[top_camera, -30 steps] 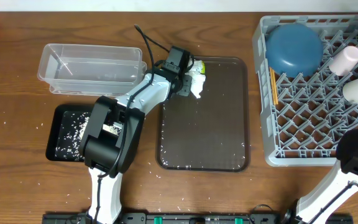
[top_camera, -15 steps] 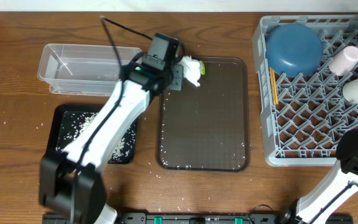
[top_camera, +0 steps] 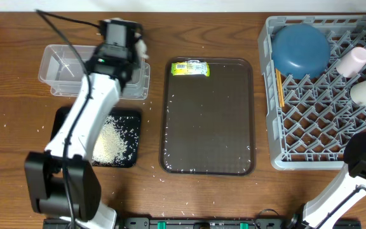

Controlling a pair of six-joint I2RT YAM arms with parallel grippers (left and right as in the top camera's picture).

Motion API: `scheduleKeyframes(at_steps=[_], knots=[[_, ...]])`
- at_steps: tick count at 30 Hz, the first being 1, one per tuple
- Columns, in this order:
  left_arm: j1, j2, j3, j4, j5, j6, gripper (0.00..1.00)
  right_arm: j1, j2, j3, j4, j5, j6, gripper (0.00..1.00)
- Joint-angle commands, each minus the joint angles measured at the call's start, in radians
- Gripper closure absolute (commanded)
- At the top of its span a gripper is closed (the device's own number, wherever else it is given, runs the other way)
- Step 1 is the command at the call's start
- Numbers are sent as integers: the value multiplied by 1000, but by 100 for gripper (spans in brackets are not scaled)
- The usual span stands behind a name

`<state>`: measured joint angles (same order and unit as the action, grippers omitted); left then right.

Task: Sort waste into correct bins and load items into the dishwasher rack
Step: 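Carry the tissue left and drop it into the clear bin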

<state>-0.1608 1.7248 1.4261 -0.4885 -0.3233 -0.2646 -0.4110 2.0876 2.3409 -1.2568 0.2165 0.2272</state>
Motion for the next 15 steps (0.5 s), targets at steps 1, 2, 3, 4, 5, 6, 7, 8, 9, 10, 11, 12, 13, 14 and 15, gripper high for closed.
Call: scheduleKeyframes(at_steps=[1,2,3,4,5,6,7,8,9,10,11,12,13,14,15], knots=[[65,50,0,14,-37,-10,62,-14,5,-1,0,3,4,1],[80,56,0,14,-37,-10,50,-14,5,-1,0,3,4,1],[90,61,0,11,-37,-10,41,-14,5,-1,0,3,4,1],[100,61,0,8,-37,-10,39,-14,5,-1,0,3,4,1],[107,61,0,4,-36,-10,38,-14,5,-1,0,3,4,1],[111,60,0,4,-35,-10,38,-14,5,-1,0,3,4,1],[111,58,0,3,-33,-10,37,-14,5,-1,0,3,4,1],[111,57,0,1,-29,-10,37,-14,5,-1,0,3,4,1],[110,55,0,-1,-25,-10,37,-14,5,-1,0,3,4,1],[108,52,0,-6,-11,-10,37,-14,5,-1,0,3,4,1],[104,49,0,-13,11,-10,37,-14,5,-1,0,3,4,1],[101,46,0,-19,44,-10,37,-14,5,-1,0,3,4,1],[97,43,0,-24,98,-10,37,-14,5,-1,0,3,4,1],[92,41,0,-26,164,-10,37,-14,5,-1,0,3,4,1],[86,41,0,-25,266,-9,37,-14,5,-1,0,3,4,1]])
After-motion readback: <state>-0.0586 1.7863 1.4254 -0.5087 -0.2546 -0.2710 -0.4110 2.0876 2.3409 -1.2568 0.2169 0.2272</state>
